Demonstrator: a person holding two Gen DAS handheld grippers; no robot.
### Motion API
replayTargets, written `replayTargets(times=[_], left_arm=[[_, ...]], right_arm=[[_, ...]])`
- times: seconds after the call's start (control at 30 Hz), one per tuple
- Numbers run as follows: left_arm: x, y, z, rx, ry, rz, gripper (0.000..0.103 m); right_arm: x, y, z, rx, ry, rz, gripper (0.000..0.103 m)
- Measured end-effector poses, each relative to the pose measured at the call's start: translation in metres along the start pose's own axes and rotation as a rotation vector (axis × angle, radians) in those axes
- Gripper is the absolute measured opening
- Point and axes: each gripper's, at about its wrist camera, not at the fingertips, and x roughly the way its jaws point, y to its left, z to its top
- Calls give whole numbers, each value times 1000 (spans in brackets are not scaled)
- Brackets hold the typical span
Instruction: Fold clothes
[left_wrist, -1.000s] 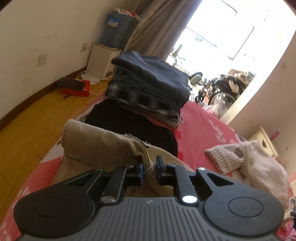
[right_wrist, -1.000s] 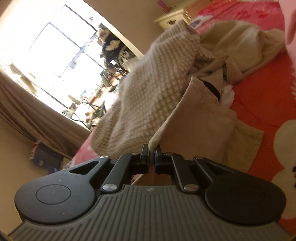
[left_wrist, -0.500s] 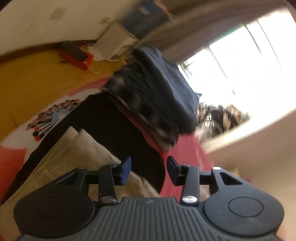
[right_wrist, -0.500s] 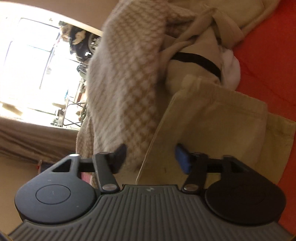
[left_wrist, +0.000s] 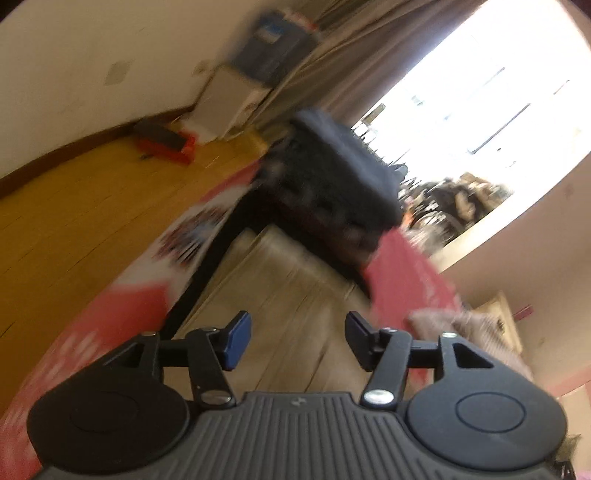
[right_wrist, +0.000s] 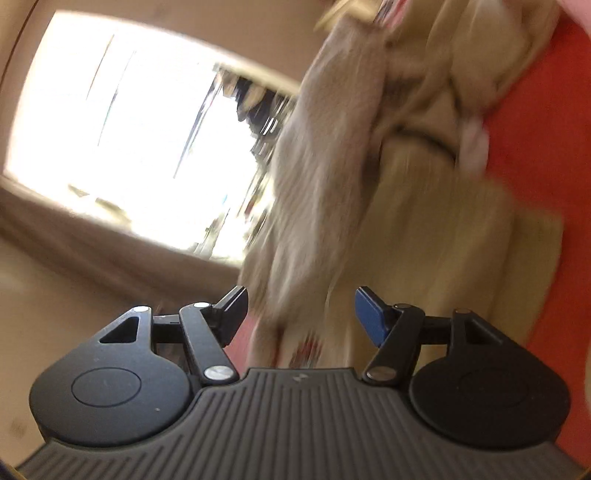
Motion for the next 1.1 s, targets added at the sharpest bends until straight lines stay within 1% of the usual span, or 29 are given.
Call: replayTargets(times=[0.07, 0.13, 0.2, 0.3, 0.37, 0.4, 0.5, 0.53, 0.6, 0.67, 0.7, 0.73, 0.83, 0.87, 0.93, 1.07, 1.1], left_arm=[[-11, 20, -22, -47, 38, 25, 60], [-16, 39, -42, -100, 53, 31, 63], [-15, 58, -58, -159, 64, 31, 63], [-2, 81, -69, -236, 58, 20, 65], [10, 89, -68, -255, 36, 27, 66], [14, 91, -67, -256, 19, 29, 66], [25, 98, -65, -300, -27, -18, 67], [29, 100, -65, -320, -40, -32, 66], [37, 102, -66, -350, -63, -52, 66], [40, 99, -66, -355, -79, -60, 66], [41, 97, -67, -352, -80, -68, 61], [42, 95, -67, -349, -79, -75, 54], [40, 93, -69, -337, -77, -69, 49], [40, 93, -69, -334, -77, -65, 49], [42, 93, -68, -344, -78, -53, 44], [38, 84, -72, -326, -105, 7, 38], [36, 80, -73, -315, -114, 22, 35]], right_arm=[[-7, -6, -24, 3, 106, 19, 65], [-12, -14, -47, 15, 202, 31, 66], [-12, -29, -75, 56, 292, 33, 67], [-7, -58, -111, 159, 352, -17, 69], [-2, -75, -129, 229, 350, -41, 69], [0, -80, -135, 237, 331, -33, 69], [5, -78, -137, 249, 286, 15, 71], [11, -79, -132, 250, 278, 27, 72], [19, -79, -131, 260, 262, 26, 72], [30, -77, -127, 252, 237, 35, 72], [35, -74, -126, 248, 224, 29, 72], [38, -71, -126, 242, 214, 15, 72], [44, -60, -130, 194, 200, -20, 72], [44, -58, -132, 175, 199, -24, 72], [45, -57, -135, 151, 190, -27, 72], [63, -59, -129, 167, 191, -28, 72], [71, -55, -128, 156, 195, -36, 71]])
